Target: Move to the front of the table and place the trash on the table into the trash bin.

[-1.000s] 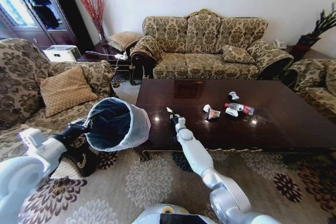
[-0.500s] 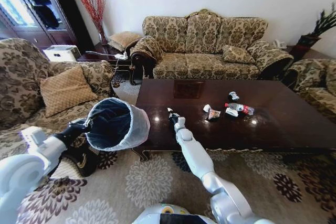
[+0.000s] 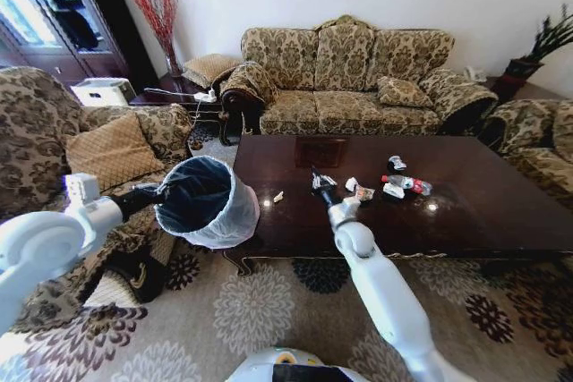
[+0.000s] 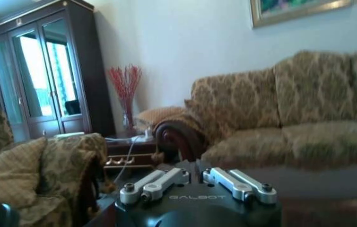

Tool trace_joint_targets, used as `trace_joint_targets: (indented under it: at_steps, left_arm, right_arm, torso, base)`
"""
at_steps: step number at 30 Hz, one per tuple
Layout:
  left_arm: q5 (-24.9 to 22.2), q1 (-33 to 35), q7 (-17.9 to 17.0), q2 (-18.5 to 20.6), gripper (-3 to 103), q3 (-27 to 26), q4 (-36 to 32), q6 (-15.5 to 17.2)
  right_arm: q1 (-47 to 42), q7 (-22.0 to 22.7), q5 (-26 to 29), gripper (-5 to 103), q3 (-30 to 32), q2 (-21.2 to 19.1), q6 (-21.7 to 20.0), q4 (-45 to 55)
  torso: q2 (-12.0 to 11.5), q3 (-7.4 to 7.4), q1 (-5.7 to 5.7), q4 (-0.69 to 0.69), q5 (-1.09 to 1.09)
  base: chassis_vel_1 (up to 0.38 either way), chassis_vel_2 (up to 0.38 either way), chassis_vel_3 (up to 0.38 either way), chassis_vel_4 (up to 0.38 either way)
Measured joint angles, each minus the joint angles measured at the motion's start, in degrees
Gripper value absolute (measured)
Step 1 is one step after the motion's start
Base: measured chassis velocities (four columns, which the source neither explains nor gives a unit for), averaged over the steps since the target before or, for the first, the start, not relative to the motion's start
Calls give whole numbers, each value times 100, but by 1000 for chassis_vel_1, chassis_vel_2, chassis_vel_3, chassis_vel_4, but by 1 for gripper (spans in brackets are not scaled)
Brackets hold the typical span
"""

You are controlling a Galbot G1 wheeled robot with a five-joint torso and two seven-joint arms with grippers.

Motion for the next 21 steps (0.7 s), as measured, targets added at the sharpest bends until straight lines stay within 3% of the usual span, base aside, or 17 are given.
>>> trace_joint_targets:
  at_steps: [4,6,8,10,12,13,15,17,18,20,21]
  left_arm:
    - [94,79,-27,-241,0,2,-91,-133]
    - [108,115,-67,-404,0,-36,-135,-358]
    - [75,110,-111,-436,0,-37,-149,-449]
    - [-73,7,-268,-558,0,8,-143,-778]
    - [-160,-38,-270,-627,0,45,-140,-899]
    - [-160,-38,-270,-627,0,45,-140,-899]
    - [-139,-65,-173,-650,0,52,-176,-780]
    - [-104,-68,-121,-650,0,52,-181,-749]
    - [49,-90,71,-648,0,22,-182,-566]
    - [162,-94,148,-635,0,-2,-174,-491]
    - [288,-90,229,-609,0,-24,-150,-442]
  right_arm:
    - [14,103,9,13,-133,440,-6,-271]
    - [176,185,-72,28,-279,819,-24,-636]
    - [247,209,-91,28,-309,907,-34,-759]
    - [539,270,-132,40,-381,1162,-53,-1221]
    - [760,298,-196,51,-385,1301,-48,-1555]
    - [760,298,-196,51,-385,1301,-48,-1555]
    - [1067,323,-314,61,-339,1348,-22,-2049]
    - [1141,324,-355,61,-327,1354,-7,-2179]
    - [1324,341,-451,72,-289,1355,48,-2546]
    - [1446,392,-507,72,-267,1355,76,-2823]
    - [1560,451,-574,78,-237,1354,114,-3095]
  torso:
    - [0,0,-1,4,2]
    - [0,0,0,4,1]
    - [0,0,0,3,0]
    - [0,0,0,-2,1]
    - [0,0,0,-1,2]
    - [0,0,0,-1,2]
    - [0,1,1,-2,1]
    - [0,1,1,-2,1]
    - [0,1,1,-2,0]
    - [0,1,1,-1,1]
    - [0,1,1,-1,3]
  base:
    - [0,0,0,0]
    - [0,0,0,0]
    - [0,0,0,0]
    - [0,0,0,0]
    - [0,0,0,0]
    - [0,0,0,0]
    - [0,0,0,0]
    - [0,0,0,0]
    - [0,0,0,0]
    - [0,0,0,0]
    - [0,0,0,0]
